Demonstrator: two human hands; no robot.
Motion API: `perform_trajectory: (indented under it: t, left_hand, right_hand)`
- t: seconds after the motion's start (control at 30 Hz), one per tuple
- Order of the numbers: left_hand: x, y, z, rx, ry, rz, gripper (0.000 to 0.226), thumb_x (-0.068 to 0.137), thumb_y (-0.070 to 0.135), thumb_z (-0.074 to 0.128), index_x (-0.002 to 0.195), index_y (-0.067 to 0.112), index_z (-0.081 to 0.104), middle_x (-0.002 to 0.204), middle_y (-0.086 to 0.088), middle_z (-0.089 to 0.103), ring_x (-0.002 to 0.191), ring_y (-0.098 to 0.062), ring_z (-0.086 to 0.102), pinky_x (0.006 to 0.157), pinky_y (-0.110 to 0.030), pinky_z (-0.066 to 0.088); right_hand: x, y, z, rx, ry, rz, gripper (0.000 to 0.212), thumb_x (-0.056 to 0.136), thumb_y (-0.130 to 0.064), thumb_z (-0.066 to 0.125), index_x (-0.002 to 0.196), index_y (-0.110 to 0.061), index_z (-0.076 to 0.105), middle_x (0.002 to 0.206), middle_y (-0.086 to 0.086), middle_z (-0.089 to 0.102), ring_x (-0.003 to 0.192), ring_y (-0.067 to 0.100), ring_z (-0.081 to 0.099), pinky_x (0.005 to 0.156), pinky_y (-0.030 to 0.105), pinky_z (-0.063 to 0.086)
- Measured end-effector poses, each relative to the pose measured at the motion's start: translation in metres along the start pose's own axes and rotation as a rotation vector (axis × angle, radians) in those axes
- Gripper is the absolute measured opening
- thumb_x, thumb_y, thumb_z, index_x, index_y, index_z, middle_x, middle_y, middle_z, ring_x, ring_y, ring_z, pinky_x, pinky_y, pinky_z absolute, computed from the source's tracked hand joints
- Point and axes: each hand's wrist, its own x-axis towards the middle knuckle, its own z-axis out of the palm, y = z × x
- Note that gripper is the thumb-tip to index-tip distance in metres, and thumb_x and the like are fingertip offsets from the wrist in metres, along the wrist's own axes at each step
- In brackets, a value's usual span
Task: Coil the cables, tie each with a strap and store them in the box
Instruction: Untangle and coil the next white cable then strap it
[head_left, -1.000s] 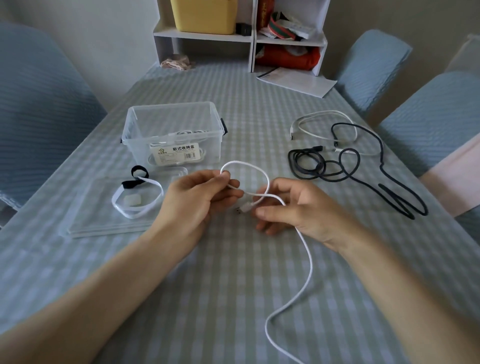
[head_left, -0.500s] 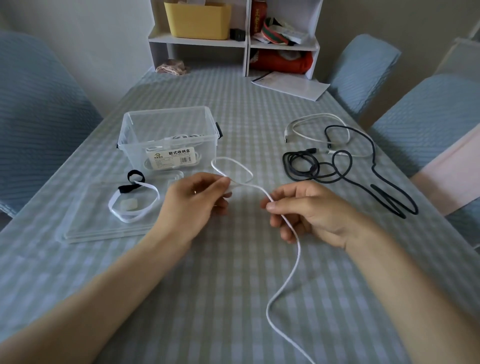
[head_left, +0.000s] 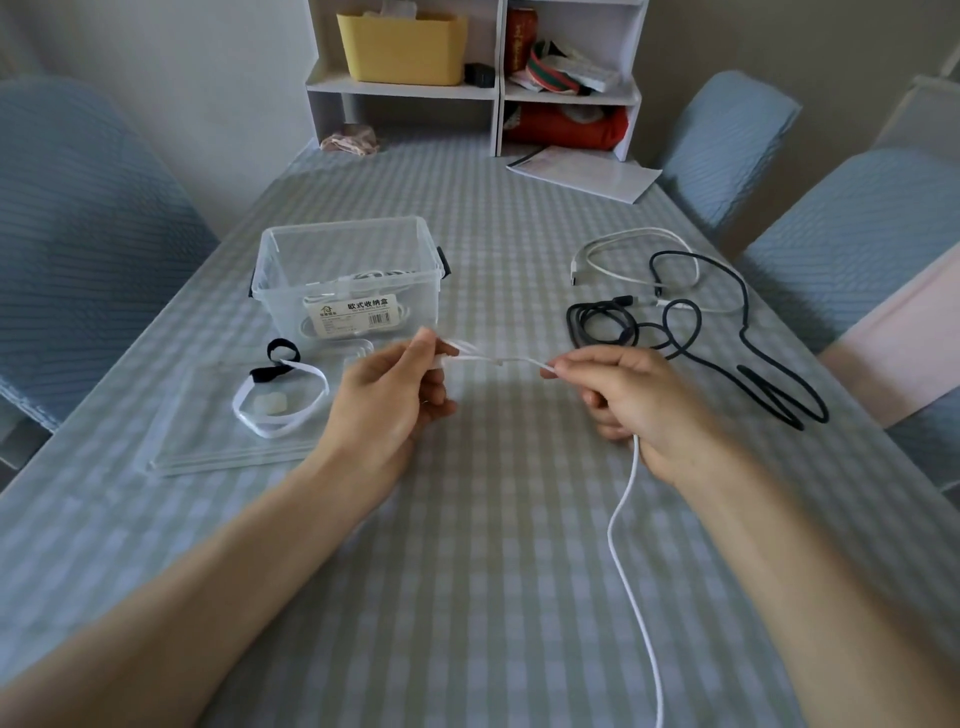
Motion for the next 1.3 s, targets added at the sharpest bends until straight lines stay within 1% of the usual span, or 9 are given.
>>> perform_trajectory:
  t: [0.17,0.33,0.47,0.6,0.77,0.93,1.03,1.2,1.3]
  left_hand:
    - [-0.003,-0.002,0.001,0.174,-0.038,0.058,0.044,0.103,0.036,0.049,0.065,0.016,0.057,0.056,0.007,0.04,0.047,-0.009,0.037,0.057,-0.027,0.048]
    - [-0.009,-0.008,0.003,0.212,-0.183,0.109,0.046,0.105,0.036,0.043,0.066,0.013,0.049,0.058,-0.001,0.035,0.05,-0.012,0.035,0.055,-0.027,0.046]
    - [-0.014,-0.007,0.007,0.091,-0.248,0.092,0.043,0.102,0.037,0.044,0.072,0.007,0.048,0.061,-0.009,0.038,0.052,-0.015,0.037,0.053,-0.025,0.046]
    - [-0.014,-0.002,0.008,0.013,-0.267,0.085,0.045,0.099,0.038,0.043,0.066,0.006,0.045,0.059,-0.007,0.039,0.052,-0.015,0.036,0.051,-0.025,0.045]
    - [-0.016,0.006,0.01,-0.129,-0.253,0.063,0.06,0.106,0.026,0.037,0.052,0.019,0.062,0.052,0.006,0.056,0.047,-0.004,0.057,0.052,-0.021,0.051]
    - [-0.012,0.003,0.008,-0.108,-0.284,0.126,0.041,0.105,0.025,0.037,0.07,0.006,0.049,0.061,-0.002,0.047,0.055,-0.014,0.054,0.065,-0.038,0.059]
    - [-0.009,-0.001,0.007,-0.061,-0.262,0.154,0.039,0.105,0.024,0.037,0.073,0.006,0.049,0.065,-0.004,0.044,0.057,-0.015,0.049,0.063,-0.032,0.052]
    - [-0.009,-0.004,0.005,0.067,-0.204,0.126,0.034,0.093,0.037,0.051,0.074,0.009,0.055,0.062,-0.004,0.049,0.053,-0.016,0.047,0.059,-0.029,0.042]
    - [-0.014,0.001,0.009,-0.047,-0.093,-0.038,0.029,0.099,0.036,0.052,0.088,0.01,0.059,0.063,-0.003,0.052,0.045,-0.011,0.047,0.049,-0.025,0.046]
  right_hand:
    - [-0.008,-0.003,0.007,-0.295,0.039,-0.088,0.016,0.084,-0.029,0.069,0.072,-0.022,0.078,0.044,-0.009,0.032,0.038,0.005,0.035,0.051,0.021,0.024]
    - [-0.017,-0.005,0.015,-0.344,-0.029,-0.084,0.025,0.088,-0.038,0.071,0.078,-0.016,0.076,0.034,-0.022,0.041,0.038,-0.008,0.046,0.048,0.013,0.027]
    - [-0.017,-0.002,0.018,-0.185,-0.152,0.015,0.03,0.085,-0.044,0.071,0.087,-0.015,0.078,0.049,-0.012,0.045,0.038,0.003,0.033,0.046,0.023,0.024]
    - [-0.019,-0.003,0.02,0.077,-0.357,0.102,0.031,0.094,-0.03,0.062,0.102,-0.003,0.075,0.055,-0.003,0.044,0.039,0.007,0.02,0.039,0.018,0.013]
    - [-0.021,-0.008,0.017,0.124,-0.428,0.183,0.04,0.099,-0.03,0.054,0.114,0.005,0.069,0.053,-0.003,0.042,0.039,0.007,0.017,0.04,0.02,0.011]
    - [-0.022,-0.008,0.022,0.127,-0.398,0.158,0.024,0.096,-0.027,0.059,0.091,-0.009,0.075,0.05,-0.003,0.036,0.038,0.007,0.018,0.038,0.017,0.013]
    - [-0.021,-0.006,0.023,0.147,-0.363,0.144,0.023,0.092,-0.023,0.064,0.073,-0.016,0.075,0.049,-0.004,0.033,0.037,0.006,0.018,0.04,0.018,0.011]
    - [-0.019,-0.002,0.025,0.187,-0.319,0.13,0.014,0.089,-0.017,0.067,0.081,-0.007,0.071,0.048,-0.005,0.034,0.037,0.005,0.019,0.039,0.019,0.011]
    - [-0.018,0.0,0.028,0.261,-0.195,0.098,0.013,0.089,-0.013,0.067,0.076,-0.008,0.069,0.047,-0.006,0.034,0.036,0.005,0.019,0.038,0.018,0.013]
